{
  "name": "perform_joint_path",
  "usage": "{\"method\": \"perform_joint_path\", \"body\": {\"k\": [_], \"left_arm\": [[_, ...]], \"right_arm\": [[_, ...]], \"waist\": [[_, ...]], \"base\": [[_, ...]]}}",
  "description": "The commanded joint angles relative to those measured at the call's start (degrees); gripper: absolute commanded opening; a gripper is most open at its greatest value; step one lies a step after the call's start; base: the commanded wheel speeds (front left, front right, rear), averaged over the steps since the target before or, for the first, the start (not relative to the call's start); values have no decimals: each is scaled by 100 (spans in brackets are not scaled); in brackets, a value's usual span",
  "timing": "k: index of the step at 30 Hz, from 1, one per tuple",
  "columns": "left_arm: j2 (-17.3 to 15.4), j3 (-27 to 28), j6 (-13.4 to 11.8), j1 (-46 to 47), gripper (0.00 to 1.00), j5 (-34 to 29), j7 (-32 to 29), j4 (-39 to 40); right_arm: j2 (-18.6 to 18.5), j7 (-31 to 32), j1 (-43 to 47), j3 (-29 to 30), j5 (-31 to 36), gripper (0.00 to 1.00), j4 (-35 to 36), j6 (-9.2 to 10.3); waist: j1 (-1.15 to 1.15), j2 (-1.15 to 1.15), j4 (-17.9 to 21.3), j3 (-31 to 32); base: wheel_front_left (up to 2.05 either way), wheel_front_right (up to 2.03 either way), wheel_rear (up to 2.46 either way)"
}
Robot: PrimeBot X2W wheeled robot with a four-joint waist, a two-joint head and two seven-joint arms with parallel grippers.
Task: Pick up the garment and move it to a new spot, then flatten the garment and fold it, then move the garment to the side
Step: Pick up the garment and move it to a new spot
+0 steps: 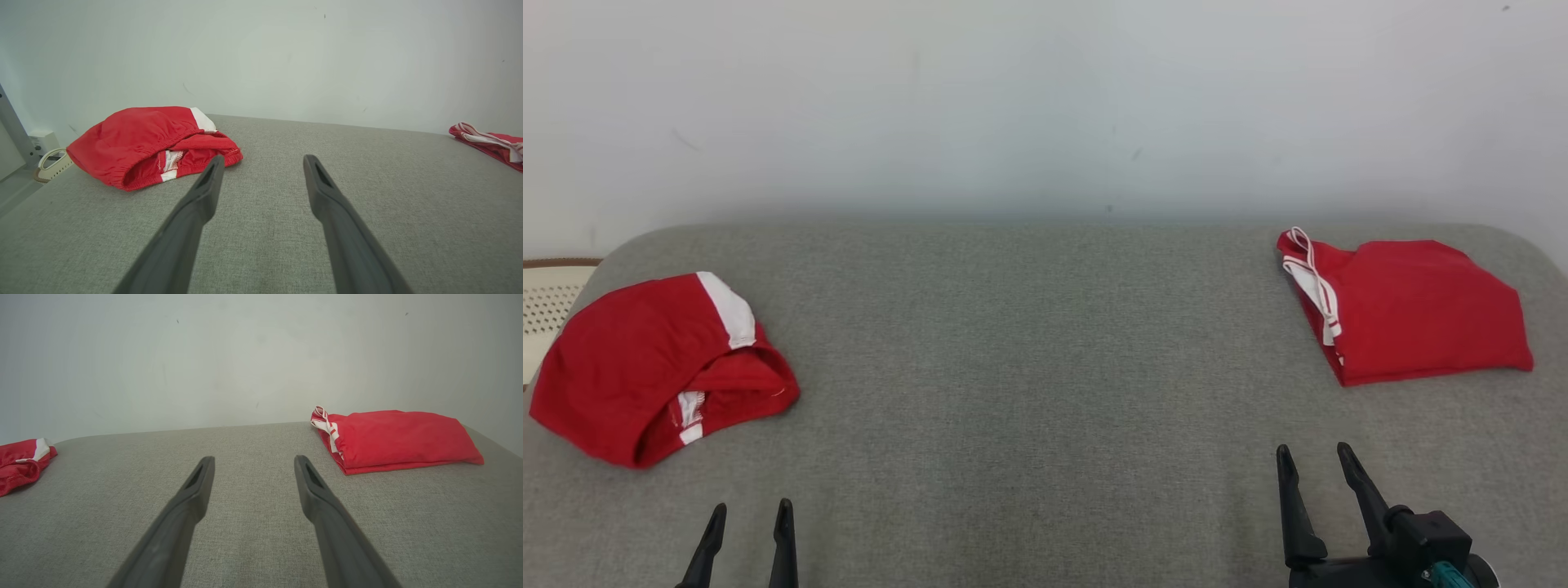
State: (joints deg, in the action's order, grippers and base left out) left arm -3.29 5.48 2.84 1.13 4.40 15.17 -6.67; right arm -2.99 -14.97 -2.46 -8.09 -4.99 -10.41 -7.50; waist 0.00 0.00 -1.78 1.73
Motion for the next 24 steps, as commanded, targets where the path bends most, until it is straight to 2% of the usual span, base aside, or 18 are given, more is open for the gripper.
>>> {"method": "perform_joint_path", "body": {"k": [1,7,16,24], "left_arm": [[-14,10,-19,-1,100,-6,3,-16],[-29,29,-29,41,100,-12,3,-38],[-87,187,-125,-67,100,49,3,19],[-152,352,-174,-81,100,134,3,7]], "right_arm": [[11,-22,80,7,15,100,-12,2],[13,-23,76,17,-42,100,-18,2],[14,-22,12,14,-108,100,-64,2],[15,-22,-42,-40,-144,100,-103,2]], "waist": [[0,0,-73,-2],[0,0,-422,-33],[0,0,-1209,-51],[0,0,-1755,-29]], "base": [[0,0,0],[0,0,0],[0,0,0],[0,0,0]]}}
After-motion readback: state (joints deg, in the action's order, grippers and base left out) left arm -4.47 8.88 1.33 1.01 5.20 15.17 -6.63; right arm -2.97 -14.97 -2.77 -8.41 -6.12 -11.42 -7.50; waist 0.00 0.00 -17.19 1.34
